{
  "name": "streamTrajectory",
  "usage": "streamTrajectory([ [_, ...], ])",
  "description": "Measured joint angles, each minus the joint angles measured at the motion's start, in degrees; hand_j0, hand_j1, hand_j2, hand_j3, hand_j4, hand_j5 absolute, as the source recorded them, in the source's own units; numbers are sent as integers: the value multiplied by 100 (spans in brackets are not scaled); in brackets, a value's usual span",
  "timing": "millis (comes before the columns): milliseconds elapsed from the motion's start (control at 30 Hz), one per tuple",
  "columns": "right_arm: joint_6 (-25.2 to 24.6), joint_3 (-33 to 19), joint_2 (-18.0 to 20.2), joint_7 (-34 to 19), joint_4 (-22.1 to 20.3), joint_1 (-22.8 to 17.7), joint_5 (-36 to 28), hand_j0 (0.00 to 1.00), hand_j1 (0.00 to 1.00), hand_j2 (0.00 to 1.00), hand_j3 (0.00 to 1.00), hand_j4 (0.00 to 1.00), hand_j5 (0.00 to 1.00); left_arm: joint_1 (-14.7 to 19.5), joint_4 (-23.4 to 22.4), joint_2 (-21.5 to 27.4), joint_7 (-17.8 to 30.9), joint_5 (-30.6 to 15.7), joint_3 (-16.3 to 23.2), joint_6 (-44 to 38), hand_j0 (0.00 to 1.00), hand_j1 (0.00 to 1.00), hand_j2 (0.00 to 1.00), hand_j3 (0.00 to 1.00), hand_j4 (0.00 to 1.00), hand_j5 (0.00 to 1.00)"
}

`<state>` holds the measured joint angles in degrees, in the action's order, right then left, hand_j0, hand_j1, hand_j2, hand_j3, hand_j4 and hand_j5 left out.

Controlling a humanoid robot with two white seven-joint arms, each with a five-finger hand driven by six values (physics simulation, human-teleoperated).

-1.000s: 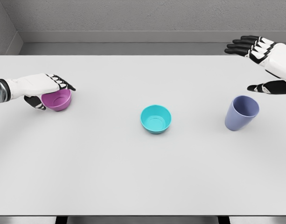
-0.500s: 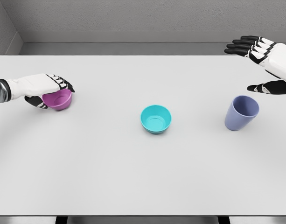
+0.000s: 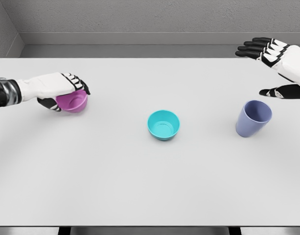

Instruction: Stacking bowl and cup with both arms

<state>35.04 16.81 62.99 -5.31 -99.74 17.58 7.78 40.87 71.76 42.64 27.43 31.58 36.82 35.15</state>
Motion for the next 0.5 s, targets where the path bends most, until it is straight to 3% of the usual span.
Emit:
streamTrajectory([
  [500, 0, 0, 2, 0, 0, -9, 0, 100, 100, 100, 100, 100, 100, -44, 1266, -552, 1, -15, 60, 4, 55, 55, 55, 55, 55, 55],
])
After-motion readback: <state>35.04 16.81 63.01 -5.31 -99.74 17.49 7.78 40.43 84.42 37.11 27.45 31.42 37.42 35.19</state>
